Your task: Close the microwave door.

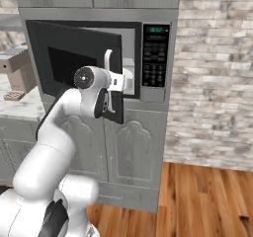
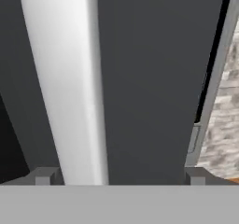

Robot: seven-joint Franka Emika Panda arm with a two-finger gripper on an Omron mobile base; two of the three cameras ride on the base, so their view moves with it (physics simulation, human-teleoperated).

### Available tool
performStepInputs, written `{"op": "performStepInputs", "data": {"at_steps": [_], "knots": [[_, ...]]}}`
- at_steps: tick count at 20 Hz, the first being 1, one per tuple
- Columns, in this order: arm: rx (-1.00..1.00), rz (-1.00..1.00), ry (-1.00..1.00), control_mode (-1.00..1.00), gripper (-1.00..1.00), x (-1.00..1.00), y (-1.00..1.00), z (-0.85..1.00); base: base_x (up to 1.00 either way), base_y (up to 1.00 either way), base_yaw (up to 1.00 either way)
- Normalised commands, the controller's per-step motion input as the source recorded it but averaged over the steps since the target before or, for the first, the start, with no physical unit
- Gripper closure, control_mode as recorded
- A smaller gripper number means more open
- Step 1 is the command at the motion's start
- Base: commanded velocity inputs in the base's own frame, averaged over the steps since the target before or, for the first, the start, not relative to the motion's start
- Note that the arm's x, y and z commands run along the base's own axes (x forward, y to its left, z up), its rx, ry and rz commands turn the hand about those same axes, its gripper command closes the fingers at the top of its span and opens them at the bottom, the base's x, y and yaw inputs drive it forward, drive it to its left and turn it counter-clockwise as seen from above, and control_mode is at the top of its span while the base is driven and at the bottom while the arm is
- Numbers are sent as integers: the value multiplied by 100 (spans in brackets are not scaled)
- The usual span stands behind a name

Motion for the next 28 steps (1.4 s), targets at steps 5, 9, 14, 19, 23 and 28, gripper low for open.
{"op": "performStepInputs", "data": {"at_steps": [5,9,14,19,23,28], "knots": [[0,28,7,-100,-100,67,-13,7,0,0,0],[0,20,6,-100,-100,57,0,0,0,0,0],[-2,5,5,-100,-100,58,9,0,0,0,0],[-8,0,5,-100,-100,69,28,0,0,0,0],[-5,0,1,-100,-100,68,24,0,0,0,0],[-4,0,0,-100,-100,67,19,0,0,0,0]]}}
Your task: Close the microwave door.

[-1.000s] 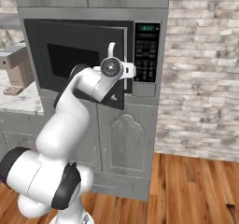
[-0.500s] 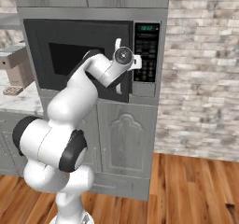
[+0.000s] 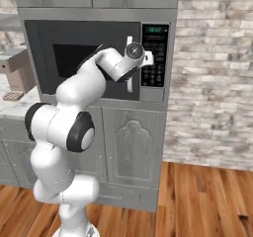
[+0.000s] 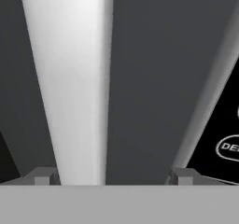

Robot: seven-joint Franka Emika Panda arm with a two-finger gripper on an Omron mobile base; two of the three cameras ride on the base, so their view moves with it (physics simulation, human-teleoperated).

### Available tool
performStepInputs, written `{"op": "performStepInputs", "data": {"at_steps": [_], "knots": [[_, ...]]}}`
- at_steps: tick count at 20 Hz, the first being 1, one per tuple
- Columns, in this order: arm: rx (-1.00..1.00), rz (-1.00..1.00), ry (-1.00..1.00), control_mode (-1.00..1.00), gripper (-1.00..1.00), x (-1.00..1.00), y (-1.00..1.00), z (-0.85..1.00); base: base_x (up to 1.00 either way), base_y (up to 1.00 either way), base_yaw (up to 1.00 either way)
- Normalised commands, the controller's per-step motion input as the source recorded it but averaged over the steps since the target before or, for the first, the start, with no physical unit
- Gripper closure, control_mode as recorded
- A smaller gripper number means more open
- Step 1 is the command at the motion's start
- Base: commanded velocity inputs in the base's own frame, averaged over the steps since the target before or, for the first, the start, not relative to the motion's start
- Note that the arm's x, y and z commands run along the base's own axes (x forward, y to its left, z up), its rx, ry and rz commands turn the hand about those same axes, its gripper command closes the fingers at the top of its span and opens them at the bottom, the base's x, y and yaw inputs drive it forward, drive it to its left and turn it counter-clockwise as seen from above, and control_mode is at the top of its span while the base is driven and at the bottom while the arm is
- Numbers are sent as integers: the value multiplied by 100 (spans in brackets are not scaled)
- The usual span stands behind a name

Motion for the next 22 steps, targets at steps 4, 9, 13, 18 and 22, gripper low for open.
{"op": "performStepInputs", "data": {"at_steps": [4,9,13,18,22], "knots": [[-3,0,0,-100,-100,55,29,0,0,0,0],[-4,-2,0,-100,-100,41,37,0,0,0,0],[-4,-8,0,-100,-100,8,39,0,0,0,0],[-4,-9,0,-100,-100,0,33,0,0,0,0],[-1,-4,0,-100,-100,3,14,0,0,0,0]]}}
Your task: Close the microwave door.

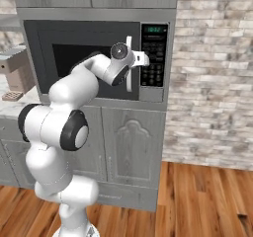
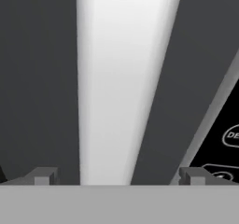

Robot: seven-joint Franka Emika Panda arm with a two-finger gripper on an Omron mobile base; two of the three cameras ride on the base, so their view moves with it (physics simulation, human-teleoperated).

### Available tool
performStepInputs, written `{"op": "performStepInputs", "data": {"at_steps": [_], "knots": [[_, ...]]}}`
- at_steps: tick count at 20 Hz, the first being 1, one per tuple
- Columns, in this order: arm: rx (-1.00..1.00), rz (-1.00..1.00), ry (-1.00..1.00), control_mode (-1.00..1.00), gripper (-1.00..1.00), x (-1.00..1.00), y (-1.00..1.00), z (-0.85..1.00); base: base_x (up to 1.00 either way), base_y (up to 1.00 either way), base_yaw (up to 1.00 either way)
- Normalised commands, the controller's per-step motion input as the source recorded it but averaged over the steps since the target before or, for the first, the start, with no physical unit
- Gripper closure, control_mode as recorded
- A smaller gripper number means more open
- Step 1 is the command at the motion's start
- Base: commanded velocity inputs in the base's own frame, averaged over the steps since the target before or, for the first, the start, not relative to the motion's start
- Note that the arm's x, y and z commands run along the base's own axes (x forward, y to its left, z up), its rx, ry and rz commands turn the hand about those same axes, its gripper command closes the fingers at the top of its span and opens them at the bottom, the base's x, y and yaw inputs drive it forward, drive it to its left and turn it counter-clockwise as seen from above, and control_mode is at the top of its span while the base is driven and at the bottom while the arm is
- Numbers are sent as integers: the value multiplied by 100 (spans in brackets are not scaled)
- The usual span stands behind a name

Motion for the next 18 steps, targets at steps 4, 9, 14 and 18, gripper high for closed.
{"op": "performStepInputs", "data": {"at_steps": [4,9,14,18], "knots": [[0,0,0,-100,-100,2,0,0,0,0,0],[0,0,0,-100,-100,0,0,0,0,0,0],[0,-1,0,-100,-100,0,0,0,0,0,0],[1,-3,-5,-100,-100,-30,-3,0,0,0,0]]}}
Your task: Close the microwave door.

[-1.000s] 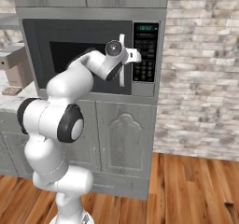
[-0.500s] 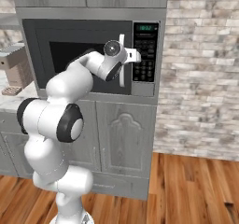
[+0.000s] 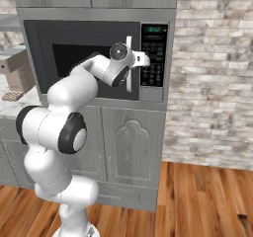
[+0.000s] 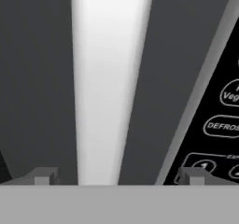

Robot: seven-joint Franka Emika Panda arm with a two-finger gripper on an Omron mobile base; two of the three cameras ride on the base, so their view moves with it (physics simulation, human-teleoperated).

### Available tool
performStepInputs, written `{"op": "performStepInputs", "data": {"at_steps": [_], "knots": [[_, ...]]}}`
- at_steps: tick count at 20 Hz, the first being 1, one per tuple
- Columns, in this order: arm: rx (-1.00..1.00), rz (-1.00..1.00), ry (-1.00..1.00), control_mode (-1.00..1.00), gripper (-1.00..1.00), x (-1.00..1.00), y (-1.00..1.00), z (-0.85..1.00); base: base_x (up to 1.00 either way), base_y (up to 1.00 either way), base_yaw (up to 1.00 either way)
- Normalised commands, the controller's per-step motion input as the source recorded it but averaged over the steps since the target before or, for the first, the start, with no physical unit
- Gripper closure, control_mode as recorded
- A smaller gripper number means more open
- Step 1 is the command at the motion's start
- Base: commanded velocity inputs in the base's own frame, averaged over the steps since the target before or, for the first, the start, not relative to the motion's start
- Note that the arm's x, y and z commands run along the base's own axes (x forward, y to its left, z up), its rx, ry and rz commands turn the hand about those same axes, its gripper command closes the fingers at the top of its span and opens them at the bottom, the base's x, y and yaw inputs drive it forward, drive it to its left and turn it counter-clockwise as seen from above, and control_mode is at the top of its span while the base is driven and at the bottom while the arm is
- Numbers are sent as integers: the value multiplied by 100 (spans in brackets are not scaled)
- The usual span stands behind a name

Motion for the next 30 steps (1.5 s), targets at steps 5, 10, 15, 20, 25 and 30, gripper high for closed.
{"op": "performStepInputs", "data": {"at_steps": [5,10,15,20,25,30], "knots": [[0,-2,-10,-100,-100,-48,-6,0,0,0,0],[1,-3,-15,-100,-100,-58,-5,0,0,0,0],[0,-4,-7,-100,-100,34,35,-4,0,0,0],[0,-2,-1,-100,-100,75,41,0,0,0,0],[0,0,0,-100,-100,72,11,0,0,0,0],[0,2,1,-100,-100,82,2,0,0,0,0]]}}
